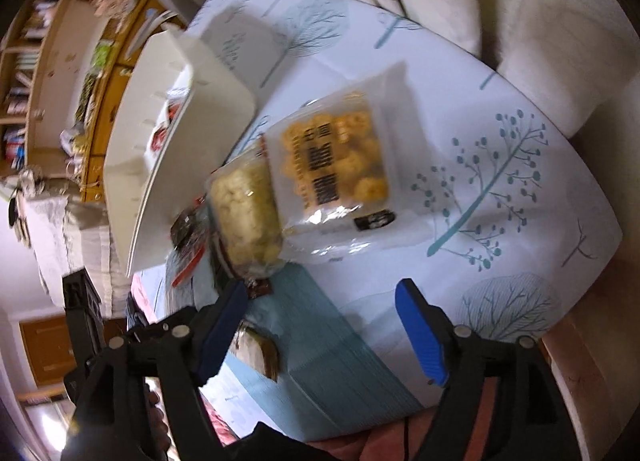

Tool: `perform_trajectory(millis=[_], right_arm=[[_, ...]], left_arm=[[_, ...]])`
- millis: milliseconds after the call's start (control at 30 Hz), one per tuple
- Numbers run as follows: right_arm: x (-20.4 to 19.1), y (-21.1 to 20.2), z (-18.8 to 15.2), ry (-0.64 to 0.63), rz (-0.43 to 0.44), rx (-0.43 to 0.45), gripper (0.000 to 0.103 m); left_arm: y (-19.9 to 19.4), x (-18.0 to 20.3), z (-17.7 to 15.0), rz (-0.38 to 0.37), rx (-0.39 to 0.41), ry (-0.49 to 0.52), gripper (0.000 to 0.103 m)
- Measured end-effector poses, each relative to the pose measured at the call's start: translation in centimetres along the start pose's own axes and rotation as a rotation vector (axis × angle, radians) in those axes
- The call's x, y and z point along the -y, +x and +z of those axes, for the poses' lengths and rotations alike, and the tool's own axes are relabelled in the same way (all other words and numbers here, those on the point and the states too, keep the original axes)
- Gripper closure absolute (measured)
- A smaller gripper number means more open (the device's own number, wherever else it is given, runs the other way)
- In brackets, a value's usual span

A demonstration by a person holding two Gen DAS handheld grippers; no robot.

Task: Organize snacks
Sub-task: 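Grasp the white printed bag with the left tool while the right tool grasps the orange cookie box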

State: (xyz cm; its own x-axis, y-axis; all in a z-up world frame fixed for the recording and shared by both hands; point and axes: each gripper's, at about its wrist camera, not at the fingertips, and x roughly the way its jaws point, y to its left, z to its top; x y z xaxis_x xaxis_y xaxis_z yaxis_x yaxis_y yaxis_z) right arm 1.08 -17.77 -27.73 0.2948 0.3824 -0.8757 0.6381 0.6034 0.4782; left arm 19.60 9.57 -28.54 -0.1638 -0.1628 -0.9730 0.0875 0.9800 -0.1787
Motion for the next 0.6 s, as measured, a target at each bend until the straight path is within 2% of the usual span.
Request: perform_trajectory(millis=[167,333,500,600], right_arm=[[0.5,1.1,1.4,0.050,-0.056,-0.002,0.017],[0.7,2.5,3.1,0.099,-0.140,-0.015,0.017],[-0.1,4.0,4.2,0.067,-0.190,-0.042,0.015],[-0.3,4.8,5.1,0.048,-0.208,-0.062,0.013]], left_arm=[[1.4,0.2,0.7,0.018,-0.040,-0.027,0.001],[2.8,0.5,1.7,0.047,-0.079,-0.057,0.001],[3.7,0.8,2.7,0.079,-0.093,-0.079,0.000],[4.5,1.3,3.3,0.124,-0.099,-0.081,0.000]])
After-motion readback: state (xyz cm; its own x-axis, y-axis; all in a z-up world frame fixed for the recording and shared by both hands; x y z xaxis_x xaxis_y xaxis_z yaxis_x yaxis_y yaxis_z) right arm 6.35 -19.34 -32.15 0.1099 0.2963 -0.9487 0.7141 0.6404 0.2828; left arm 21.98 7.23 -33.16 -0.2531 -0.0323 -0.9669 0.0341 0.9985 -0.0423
